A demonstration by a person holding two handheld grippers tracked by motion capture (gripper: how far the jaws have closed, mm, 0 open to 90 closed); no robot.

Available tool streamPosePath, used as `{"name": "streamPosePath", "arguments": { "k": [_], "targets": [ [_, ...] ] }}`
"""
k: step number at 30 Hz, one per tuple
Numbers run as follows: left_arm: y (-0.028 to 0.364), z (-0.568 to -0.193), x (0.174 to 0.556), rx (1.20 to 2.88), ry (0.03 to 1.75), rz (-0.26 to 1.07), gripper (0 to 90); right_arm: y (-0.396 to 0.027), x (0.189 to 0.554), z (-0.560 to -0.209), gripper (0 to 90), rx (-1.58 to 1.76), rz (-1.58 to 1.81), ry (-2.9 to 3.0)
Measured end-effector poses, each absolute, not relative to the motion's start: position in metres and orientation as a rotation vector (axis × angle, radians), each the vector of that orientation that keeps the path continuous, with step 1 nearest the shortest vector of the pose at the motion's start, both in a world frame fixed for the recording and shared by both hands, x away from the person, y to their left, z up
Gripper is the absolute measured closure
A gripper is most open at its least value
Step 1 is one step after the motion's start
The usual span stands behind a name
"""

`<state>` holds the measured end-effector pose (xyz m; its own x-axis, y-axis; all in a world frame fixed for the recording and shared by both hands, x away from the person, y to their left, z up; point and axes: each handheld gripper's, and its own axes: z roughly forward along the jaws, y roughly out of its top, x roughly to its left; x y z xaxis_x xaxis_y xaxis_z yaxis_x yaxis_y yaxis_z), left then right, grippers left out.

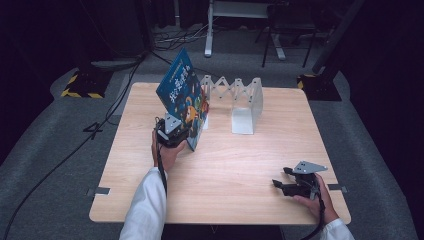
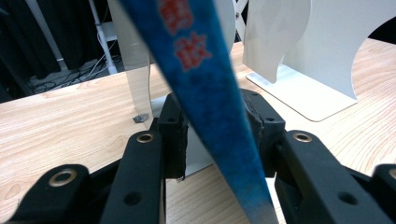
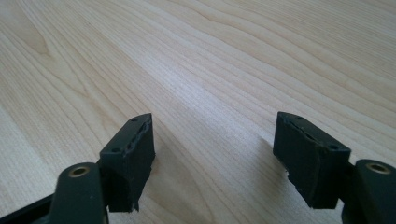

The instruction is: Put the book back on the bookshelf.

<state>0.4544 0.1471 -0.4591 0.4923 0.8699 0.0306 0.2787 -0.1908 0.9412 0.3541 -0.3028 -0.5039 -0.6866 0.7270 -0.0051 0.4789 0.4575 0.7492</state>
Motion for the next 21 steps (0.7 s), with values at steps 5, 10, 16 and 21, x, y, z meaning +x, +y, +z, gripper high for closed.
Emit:
{"name": "streamPosePath", "arguments": {
  "k": [5,10,16,21],
  "targets": [
    [0.1466,-0.4591,0.4542,1.742,0.972,0.728,61.0,-0.3030,0.3542,-0.5040,29.6,1.025,1.075,2.387],
    [0.1482,-0.4575,0.4524,1.769,0.967,0.721,60.8,-0.3031,0.3542,-0.5040,29.6,1.024,1.075,2.387],
    [0.1487,-0.4557,0.4505,1.798,0.954,0.711,58.1,-0.3030,0.3545,-0.5040,29.6,1.027,1.075,2.385],
    [0.1471,-0.4542,0.4486,1.819,0.947,0.701,55.6,-0.3030,0.3544,-0.5040,29.6,1.030,1.074,2.382]
  ]
}}
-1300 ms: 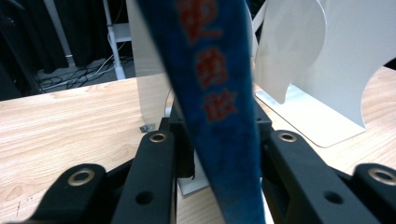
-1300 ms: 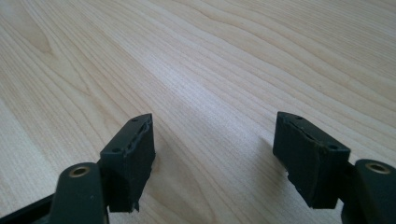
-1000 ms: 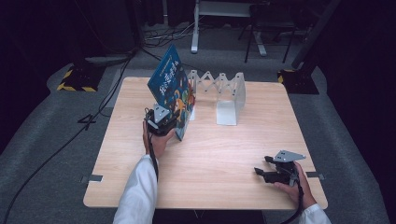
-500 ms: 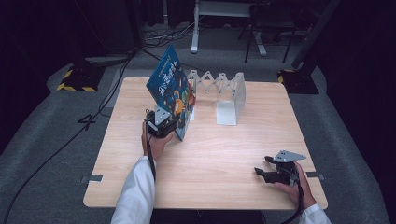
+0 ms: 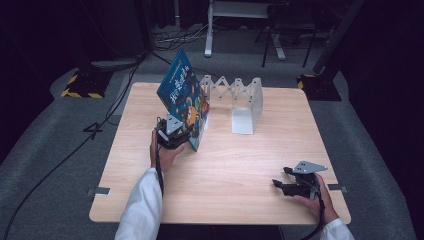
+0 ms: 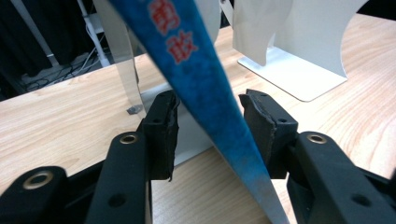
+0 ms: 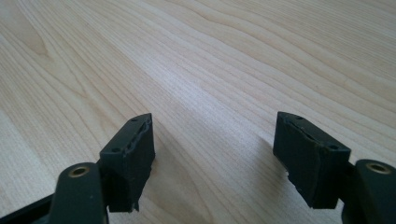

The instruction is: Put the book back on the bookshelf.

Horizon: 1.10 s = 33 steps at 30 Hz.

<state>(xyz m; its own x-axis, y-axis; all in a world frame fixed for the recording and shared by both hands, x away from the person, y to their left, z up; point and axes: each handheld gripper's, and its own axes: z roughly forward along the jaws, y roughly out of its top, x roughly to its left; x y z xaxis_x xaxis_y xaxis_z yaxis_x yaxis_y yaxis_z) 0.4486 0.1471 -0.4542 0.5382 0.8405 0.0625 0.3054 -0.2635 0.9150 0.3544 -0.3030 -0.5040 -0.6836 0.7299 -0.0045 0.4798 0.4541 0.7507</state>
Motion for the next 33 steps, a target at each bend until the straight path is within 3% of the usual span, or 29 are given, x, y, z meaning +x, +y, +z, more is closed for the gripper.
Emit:
{"name": "streamPosePath", "arguments": {
  "k": [14,33],
  "targets": [
    [0.153,-0.449,0.447,1.892,0.916,0.665,50.5,-0.304,0.354,-0.504,29.6,1.039,1.070,2.374],
    [0.152,-0.429,0.437,2.024,0.853,0.750,46.7,-0.304,0.354,-0.504,29.4,1.047,1.067,2.369]
  ]
}}
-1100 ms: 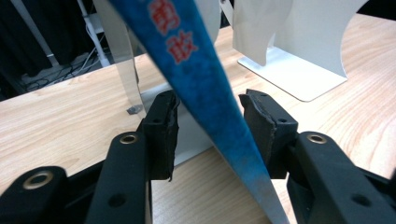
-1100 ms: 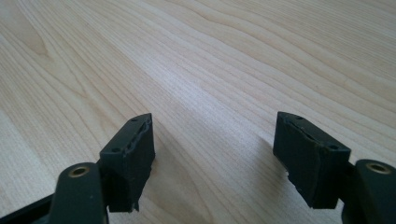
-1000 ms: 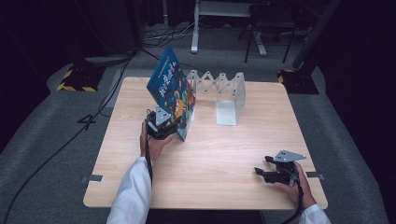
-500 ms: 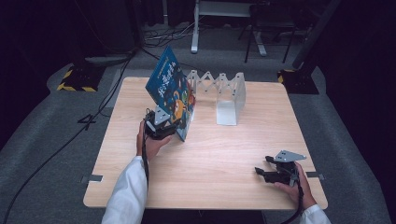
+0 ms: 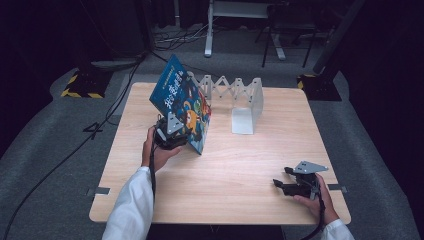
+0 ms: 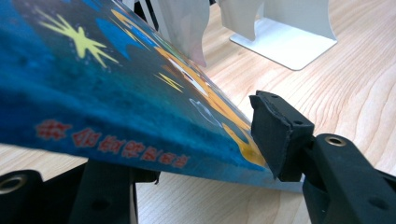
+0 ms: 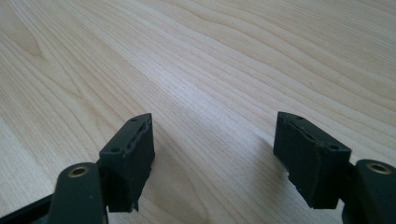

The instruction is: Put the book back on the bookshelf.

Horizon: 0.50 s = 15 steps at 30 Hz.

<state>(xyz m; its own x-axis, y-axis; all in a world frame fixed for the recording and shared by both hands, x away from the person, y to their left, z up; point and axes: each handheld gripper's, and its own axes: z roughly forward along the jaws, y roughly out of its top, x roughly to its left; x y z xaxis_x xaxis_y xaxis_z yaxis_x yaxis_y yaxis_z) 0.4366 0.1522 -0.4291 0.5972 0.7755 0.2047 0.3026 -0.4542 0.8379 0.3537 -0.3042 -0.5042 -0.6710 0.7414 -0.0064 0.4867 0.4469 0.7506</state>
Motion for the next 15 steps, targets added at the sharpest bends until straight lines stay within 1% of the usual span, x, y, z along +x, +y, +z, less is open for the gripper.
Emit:
{"name": "streamPosePath", "arguments": {
  "k": [15],
  "targets": [
    [0.160,-0.426,0.423,2.059,0.816,0.709,45.3,-0.305,0.354,-0.504,29.5,1.050,1.062,2.374]
  ]
}}
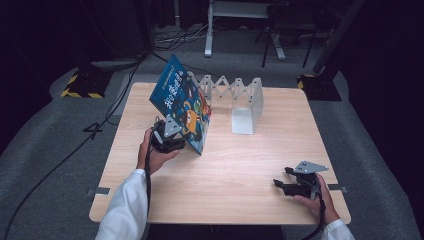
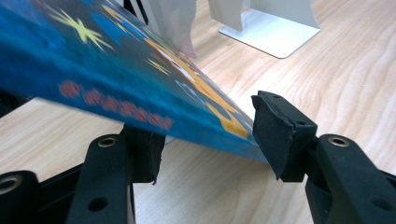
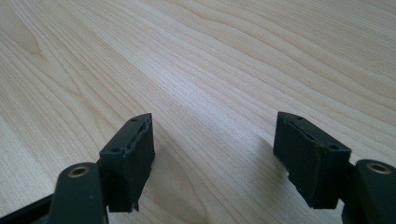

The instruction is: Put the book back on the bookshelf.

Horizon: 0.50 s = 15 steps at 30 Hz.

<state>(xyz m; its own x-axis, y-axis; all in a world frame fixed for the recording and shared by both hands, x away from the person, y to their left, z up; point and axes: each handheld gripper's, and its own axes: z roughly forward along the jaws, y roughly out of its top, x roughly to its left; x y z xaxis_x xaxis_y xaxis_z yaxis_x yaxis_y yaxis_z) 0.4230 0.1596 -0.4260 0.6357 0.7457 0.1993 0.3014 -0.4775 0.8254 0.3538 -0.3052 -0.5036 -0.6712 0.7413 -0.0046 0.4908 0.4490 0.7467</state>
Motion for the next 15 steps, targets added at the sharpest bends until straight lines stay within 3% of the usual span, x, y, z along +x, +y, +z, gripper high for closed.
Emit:
{"name": "streamPosePath", "arguments": {
  "k": [15],
  "targets": [
    [0.172,-0.435,0.403,2.137,0.828,0.615,33.9,-0.304,0.351,-0.496,28.5,1.038,1.019,2.384]
  ]
}}
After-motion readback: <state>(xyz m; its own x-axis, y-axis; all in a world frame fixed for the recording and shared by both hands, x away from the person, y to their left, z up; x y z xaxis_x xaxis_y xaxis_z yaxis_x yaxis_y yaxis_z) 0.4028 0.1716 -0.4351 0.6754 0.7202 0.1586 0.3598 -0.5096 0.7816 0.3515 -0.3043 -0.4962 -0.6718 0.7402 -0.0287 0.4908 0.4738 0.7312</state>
